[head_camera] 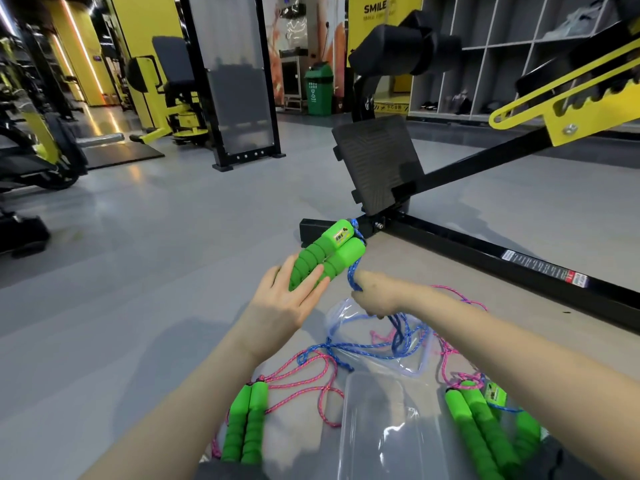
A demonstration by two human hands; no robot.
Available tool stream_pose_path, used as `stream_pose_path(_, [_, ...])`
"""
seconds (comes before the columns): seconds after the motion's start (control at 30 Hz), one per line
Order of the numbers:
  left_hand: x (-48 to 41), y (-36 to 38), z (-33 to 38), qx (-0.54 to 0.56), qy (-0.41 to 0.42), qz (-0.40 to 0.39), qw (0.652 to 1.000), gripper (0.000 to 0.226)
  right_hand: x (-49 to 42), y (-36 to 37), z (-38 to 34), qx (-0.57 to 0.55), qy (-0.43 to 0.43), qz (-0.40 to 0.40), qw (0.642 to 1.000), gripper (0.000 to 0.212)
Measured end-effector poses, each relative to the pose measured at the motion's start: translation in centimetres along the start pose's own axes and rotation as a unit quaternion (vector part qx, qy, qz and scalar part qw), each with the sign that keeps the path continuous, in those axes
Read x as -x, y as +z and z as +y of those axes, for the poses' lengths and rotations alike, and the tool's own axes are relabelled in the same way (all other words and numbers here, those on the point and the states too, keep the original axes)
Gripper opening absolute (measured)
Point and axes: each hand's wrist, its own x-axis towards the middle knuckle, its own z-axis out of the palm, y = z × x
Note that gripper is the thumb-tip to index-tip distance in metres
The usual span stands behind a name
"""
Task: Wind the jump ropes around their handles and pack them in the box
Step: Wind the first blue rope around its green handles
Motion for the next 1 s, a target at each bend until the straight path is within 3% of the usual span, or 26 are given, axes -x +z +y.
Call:
stream_pose_path(0.17, [0.8,-0.3,-0.4,-0.013,0.023,-0.062,0.998,0.052,2.0,-3.3,0.0,0.028,-0.111,-0.019,0.993,0.032])
stream_pose_path(0.27, [0.4,-0.9,-0.4,0.0,0.056,-0.061,0.997,0.052,2.0,-4.8,0.6,0.025,-0.152,0.024,0.988,0.029])
stream_pose_path(0.4, [0.1,-1.8,0.5,0.033,0.115,-0.041,0.992,0.055,2.0,-6.4,1.7,-0.041,-0.198,0.088,0.975,0.033])
stream_pose_path(0.6, [-1.2,-3.7,3.0,0.124,0.151,0.047,0.98,0.033,2.0,-6.6,2.9,-0.144,-0.235,0.14,0.951,0.039])
stream_pose_path(0.83, [-3.3,-6.3,4.1,0.175,0.108,0.097,0.974,0.031,2.0,-7.4,6.3,-0.359,-0.105,0.053,0.926,0.03])
stream_pose_path(0.9, [-3.7,-6.3,3.6,0.17,0.081,0.104,0.977,0.031,0.8,-6.6,7.4,-0.348,-0.035,0.087,0.933,0.03])
stream_pose_path(0.97, [-3.6,-5.9,3.5,0.164,0.06,0.101,0.979,0.031,-1.5,-5.7,8.0,-0.397,0.063,0.161,0.901,0.029])
stream_pose_path(1.0, [-3.5,-5.7,3.5,0.161,0.05,0.1,0.981,0.031,-0.5,-5.5,7.5,-0.381,0.061,0.167,0.907,0.031])
